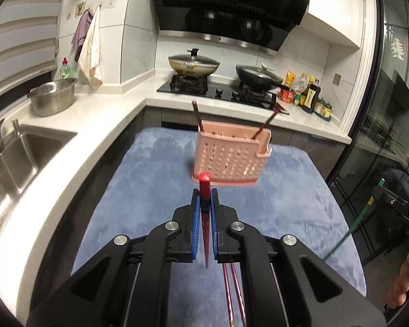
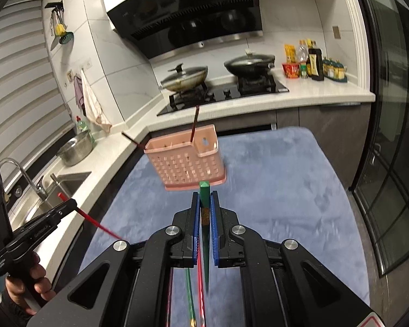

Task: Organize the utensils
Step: 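Lift the red chopstick with the left tool while the right tool lifts the green one toward the holder, then lower both chopsticks into the pink holder and open both tools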

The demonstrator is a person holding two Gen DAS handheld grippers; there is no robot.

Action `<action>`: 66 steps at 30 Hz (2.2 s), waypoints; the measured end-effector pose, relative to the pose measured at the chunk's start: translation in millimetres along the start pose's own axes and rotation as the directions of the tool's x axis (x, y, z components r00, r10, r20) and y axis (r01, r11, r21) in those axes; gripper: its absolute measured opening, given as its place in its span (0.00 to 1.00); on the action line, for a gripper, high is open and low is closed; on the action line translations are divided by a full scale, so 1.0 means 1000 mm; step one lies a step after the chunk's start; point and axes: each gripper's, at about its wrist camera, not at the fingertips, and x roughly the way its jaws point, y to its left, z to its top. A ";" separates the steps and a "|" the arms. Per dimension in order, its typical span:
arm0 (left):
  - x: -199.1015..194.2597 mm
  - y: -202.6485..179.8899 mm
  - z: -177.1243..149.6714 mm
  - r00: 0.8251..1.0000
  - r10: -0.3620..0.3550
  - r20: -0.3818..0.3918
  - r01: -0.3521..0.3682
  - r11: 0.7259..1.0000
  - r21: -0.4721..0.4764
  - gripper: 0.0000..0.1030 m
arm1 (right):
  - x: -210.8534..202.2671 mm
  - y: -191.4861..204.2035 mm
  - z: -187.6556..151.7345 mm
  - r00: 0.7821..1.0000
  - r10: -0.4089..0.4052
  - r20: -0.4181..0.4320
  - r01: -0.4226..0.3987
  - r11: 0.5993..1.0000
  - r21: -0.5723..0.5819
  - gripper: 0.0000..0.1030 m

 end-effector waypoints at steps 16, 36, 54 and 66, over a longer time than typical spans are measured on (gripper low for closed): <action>0.008 -0.027 0.121 0.983 -0.030 0.180 0.022 0.999 0.046 0.07 | 0.034 0.020 0.110 0.987 0.080 0.142 -0.076 0.996 -0.035 0.07; 0.094 -0.022 0.213 0.963 -0.002 0.270 -0.006 1.000 0.028 0.07 | 0.134 0.047 0.212 0.964 0.097 0.247 -0.093 0.995 -0.028 0.07; 0.160 -0.004 0.187 0.990 0.032 0.140 -0.031 0.999 -0.013 0.07 | 0.212 0.035 0.181 0.994 0.045 0.097 -0.044 0.999 -0.010 0.07; 0.155 -0.001 0.181 0.988 0.063 0.143 -0.061 0.998 -0.019 0.32 | 0.206 0.037 0.178 0.994 0.034 0.107 -0.032 0.999 -0.024 0.16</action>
